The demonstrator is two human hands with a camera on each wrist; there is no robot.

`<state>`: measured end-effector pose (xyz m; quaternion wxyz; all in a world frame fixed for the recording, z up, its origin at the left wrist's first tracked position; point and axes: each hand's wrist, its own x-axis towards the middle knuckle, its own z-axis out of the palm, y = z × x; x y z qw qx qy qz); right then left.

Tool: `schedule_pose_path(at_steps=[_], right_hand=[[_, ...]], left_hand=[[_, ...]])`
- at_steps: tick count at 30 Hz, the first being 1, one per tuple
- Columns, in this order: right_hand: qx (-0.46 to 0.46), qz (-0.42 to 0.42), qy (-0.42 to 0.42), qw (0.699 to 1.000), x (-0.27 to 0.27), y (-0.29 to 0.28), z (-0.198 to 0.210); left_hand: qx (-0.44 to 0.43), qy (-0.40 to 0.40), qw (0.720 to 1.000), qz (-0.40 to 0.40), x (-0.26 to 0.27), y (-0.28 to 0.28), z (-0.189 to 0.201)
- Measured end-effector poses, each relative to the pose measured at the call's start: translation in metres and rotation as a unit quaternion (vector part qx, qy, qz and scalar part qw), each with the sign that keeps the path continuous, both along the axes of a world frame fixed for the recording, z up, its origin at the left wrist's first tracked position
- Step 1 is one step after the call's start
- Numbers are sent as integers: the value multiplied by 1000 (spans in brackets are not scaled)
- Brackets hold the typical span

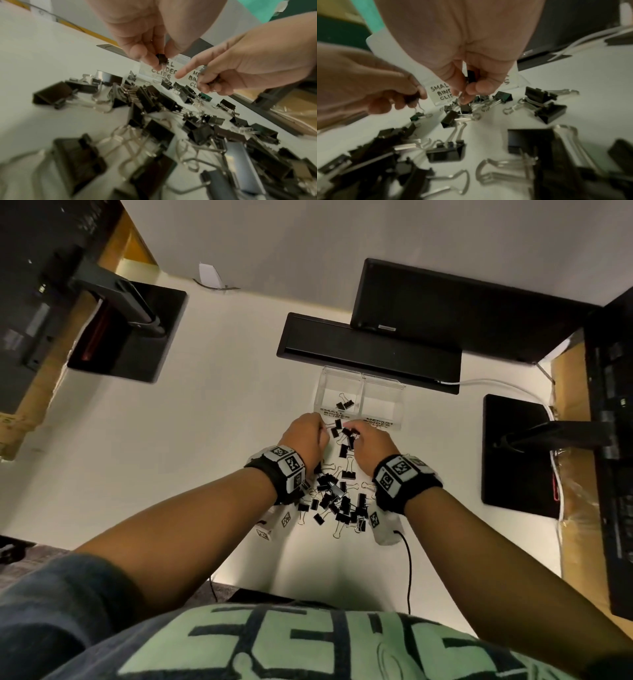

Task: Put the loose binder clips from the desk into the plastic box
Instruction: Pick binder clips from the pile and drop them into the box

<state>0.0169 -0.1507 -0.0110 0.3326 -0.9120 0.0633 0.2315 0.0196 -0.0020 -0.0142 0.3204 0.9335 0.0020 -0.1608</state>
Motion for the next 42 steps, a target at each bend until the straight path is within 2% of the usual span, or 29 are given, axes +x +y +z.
schedule_pose_path(at_steps=[3, 6, 12, 15, 21, 25, 28, 31, 36, 42], right_hand=[[-61, 38, 4, 997, 1, 3, -3], [-71, 26, 5, 997, -6, -8, -8], [-6, -54, -19, 998, -12, -24, -14], [-16, -48, -23, 998, -5, -18, -12], [-95, -3, -14, 995, 2, -2, -16], [-79, -20, 6, 997, 0, -2, -16], [-67, -15, 12, 998, -2, -6, -12], [-15, -26, 18, 999, 4, -8, 2], [59, -80, -36, 994, 41, -6, 24], [53, -80, -70, 993, 70, 11, 23]], left_hand=[[30, 8, 997, -64, 2, -1, -5], [63, 43, 990, -116, 4, 1, -13], [88, 43, 984, -148, 0, -9, -11], [90, 56, 982, -154, 2, -16, -11], [104, 53, 980, -159, 5, -24, -15], [107, 52, 979, -168, 8, -23, -16], [94, 47, 983, -153, 6, -21, -17], [82, 40, 987, -135, 2, -15, -17], [25, 35, 994, -99, -6, -4, -20], [-58, 23, 998, -17, -11, 4, -10]])
